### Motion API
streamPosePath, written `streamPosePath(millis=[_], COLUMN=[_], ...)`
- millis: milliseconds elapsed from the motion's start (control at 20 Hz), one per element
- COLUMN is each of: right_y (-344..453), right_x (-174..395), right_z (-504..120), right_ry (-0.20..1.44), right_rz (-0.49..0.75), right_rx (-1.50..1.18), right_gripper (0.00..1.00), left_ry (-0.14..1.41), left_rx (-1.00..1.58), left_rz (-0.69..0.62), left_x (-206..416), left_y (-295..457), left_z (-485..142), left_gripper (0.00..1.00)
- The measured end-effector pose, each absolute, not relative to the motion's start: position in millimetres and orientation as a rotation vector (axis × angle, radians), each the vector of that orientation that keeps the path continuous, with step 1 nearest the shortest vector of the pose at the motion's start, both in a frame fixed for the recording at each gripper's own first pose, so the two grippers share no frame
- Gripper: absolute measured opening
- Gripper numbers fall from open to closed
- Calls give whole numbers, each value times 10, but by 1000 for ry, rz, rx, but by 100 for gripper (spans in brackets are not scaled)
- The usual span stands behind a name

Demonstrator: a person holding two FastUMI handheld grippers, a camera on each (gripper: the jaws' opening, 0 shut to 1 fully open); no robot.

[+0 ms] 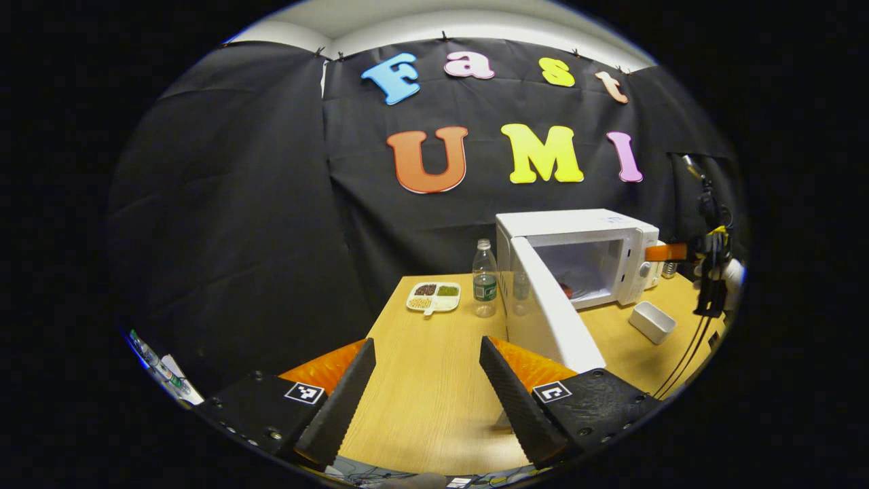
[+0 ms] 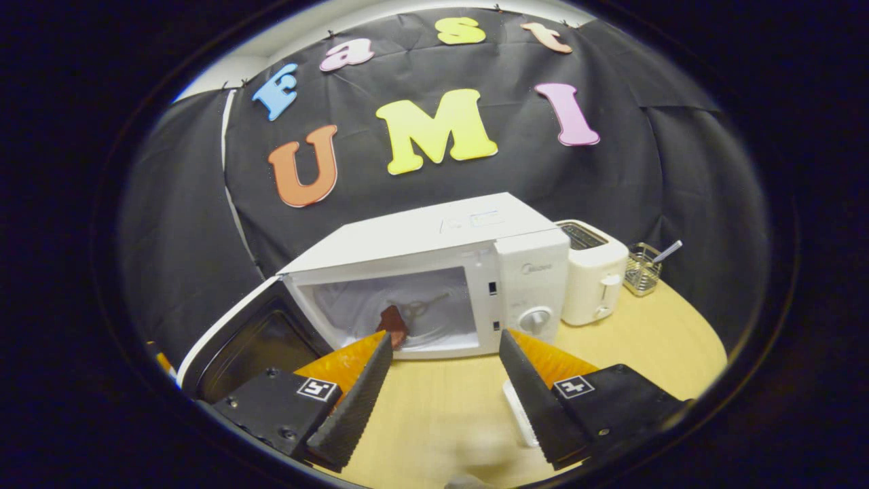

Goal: Open the microwave oven with the left hand, put the food in, and close the microwave oven.

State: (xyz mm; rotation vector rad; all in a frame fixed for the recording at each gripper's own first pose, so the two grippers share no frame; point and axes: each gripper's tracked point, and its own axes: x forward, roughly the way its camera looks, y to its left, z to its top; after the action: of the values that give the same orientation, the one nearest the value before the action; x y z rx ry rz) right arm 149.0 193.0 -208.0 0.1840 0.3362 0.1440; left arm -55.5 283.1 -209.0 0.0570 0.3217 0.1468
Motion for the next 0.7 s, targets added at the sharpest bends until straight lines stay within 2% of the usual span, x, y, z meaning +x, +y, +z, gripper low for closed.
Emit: streamPosePath(millis=[200,250,300,350,400,450,500,550,600,700], right_y=[1700,1659,1631,1596,1550,1497,1453,1417,1371,1267], right_x=[1023,943,867,796,730,678,631,585,542,494], right_z=[-1867,-1825,-1789,-1758,-1742,-1729,-1738,-1733,-1731,-1682], right_ry=[352,350,351,354,355,357,361,366,369,360], right_rz=[153,155,160,160,158,150,145,141,135,122], right_rx=[173,167,161,158,157,158,161,166,169,171], right_gripper=[100,100,100,100,100,100,100,100,100,100], left_ry=[358,364,365,366,359,362,368,382,391,380], left_rx=[29,16,7,6,4,1,-9,-19,-24,26], left_rz=[149,144,142,145,141,132,105,73,50,126], left_x=[-557,-536,-512,-490,-472,-464,-445,-445,-450,-340], left_y=[2801,2772,2733,2725,2711,2680,2619,2530,2448,2570], left_z=[-2451,-2508,-2573,-2597,-2638,-2656,-2686,-2738,-2763,-2815], left_gripper=[96,89,96,96,94,80,88,83,65,0])
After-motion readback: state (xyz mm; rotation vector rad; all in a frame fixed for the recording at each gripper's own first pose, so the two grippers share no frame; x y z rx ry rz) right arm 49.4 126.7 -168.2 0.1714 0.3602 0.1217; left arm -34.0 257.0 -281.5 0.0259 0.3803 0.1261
